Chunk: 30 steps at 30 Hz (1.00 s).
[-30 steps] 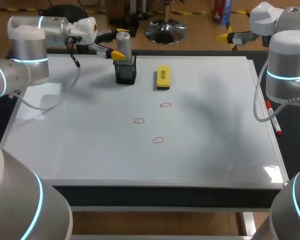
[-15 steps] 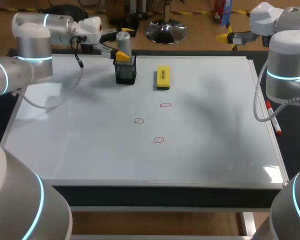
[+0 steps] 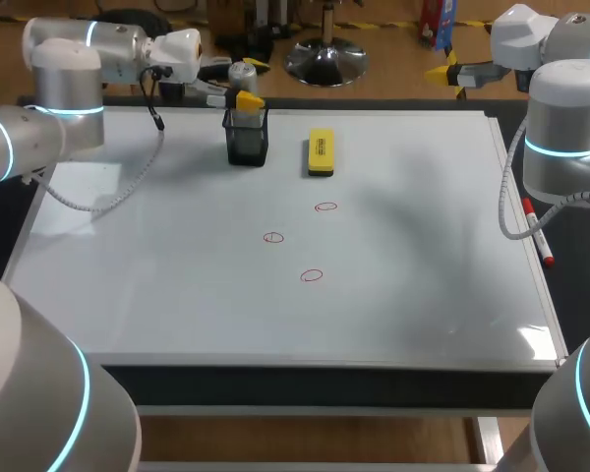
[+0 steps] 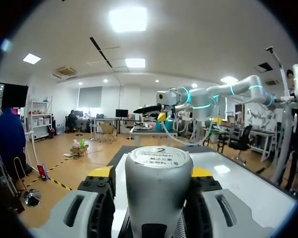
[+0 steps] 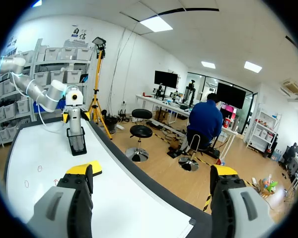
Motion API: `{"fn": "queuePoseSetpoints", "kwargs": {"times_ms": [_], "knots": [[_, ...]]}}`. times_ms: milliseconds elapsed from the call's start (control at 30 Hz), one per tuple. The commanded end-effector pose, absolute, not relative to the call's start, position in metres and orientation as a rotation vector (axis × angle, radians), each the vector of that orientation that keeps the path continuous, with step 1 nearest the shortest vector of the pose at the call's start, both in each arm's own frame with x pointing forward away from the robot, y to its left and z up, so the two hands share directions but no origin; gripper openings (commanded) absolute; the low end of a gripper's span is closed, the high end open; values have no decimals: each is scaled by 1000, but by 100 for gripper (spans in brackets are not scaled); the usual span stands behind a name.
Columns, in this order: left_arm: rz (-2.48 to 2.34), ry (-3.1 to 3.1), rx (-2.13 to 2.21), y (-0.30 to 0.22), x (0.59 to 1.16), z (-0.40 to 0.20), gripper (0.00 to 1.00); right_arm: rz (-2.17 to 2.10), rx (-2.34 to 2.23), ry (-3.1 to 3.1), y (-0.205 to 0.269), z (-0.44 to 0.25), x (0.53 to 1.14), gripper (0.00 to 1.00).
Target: Pick up the inspection probe, press it on each red-marked spot on the whiteboard one by one, put down the probe, pick up the eraser, and wipe off all the red marks.
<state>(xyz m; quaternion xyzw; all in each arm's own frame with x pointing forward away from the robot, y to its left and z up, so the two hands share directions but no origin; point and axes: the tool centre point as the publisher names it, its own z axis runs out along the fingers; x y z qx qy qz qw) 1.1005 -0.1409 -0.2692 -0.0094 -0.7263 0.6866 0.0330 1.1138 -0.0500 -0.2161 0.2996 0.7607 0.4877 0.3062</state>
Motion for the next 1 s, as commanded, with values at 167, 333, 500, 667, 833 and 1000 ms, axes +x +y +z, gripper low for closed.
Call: {"fn": "queuePoseSetpoints", "kwargs": {"times_ms": [167, 333, 500, 667, 833, 1000], "knots": [[2103, -2259, -6, -134, 1087, -270, 0, 1291, 793, 2013, -50, -216, 1114, 100], [2105, -2264, -15, -133, 1082, -265, 0, 1291, 793, 2013, -50, -216, 1114, 100], [2120, -2268, -27, -134, 1080, -259, 0, 1291, 793, 2013, -50, -216, 1114, 100], [2132, -2274, -40, -135, 1080, -251, 0, 1291, 793, 2013, -50, -216, 1114, 100], [2129, -2280, -58, -136, 1081, -240, 0, 1291, 793, 2013, -50, -216, 1114, 100], [2121, -2305, -67, -137, 1082, -229, 0, 1291, 793, 2013, -50, -216, 1114, 100]]}}
